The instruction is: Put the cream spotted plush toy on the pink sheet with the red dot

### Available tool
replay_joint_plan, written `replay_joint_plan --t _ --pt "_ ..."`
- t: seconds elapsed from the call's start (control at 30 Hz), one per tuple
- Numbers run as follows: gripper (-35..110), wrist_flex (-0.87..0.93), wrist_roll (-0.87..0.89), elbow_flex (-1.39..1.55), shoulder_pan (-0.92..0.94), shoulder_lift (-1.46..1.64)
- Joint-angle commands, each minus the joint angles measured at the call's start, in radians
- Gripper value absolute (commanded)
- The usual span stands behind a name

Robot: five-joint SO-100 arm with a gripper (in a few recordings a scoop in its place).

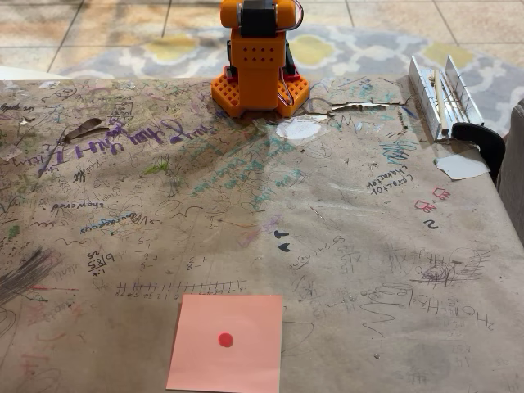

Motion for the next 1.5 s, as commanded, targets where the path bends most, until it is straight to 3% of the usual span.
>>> replay_joint_plan --t 0.0,0.17,0.23,0.27,0.37,0.4,0.43,0.5,0.73,1.33,1.37,1.4,1.47 --pt "0 -0.021 -0.044 0.092 0.012 -0.046" --pt "0 -0.035 -0.015 0.198 0.0 -0.046" --pt "0 -0.126 0.109 0.38 -0.005 -0.051" --pt "4 -0.169 0.063 0.546 -0.005 -0.052" --pt "36 -0.58 -0.357 1.289 0.028 -0.04" --pt "37 -0.634 -0.428 1.47 0.046 -0.038" --pt "38 -0.517 -0.466 1.52 0.041 -0.037" --pt "38 -0.394 -0.38 1.52 0.029 -0.035" --pt "37 -0.555 -0.322 1.52 0.012 -0.037" --pt "33 -0.577 -0.318 1.52 0.035 -0.038" --pt "23 -0.572 -0.279 1.52 0.031 -0.038" --pt "3 -0.572 -0.153 1.52 0.026 -0.038" --pt "0 -0.43 0.212 1.52 0.025 -0.038"
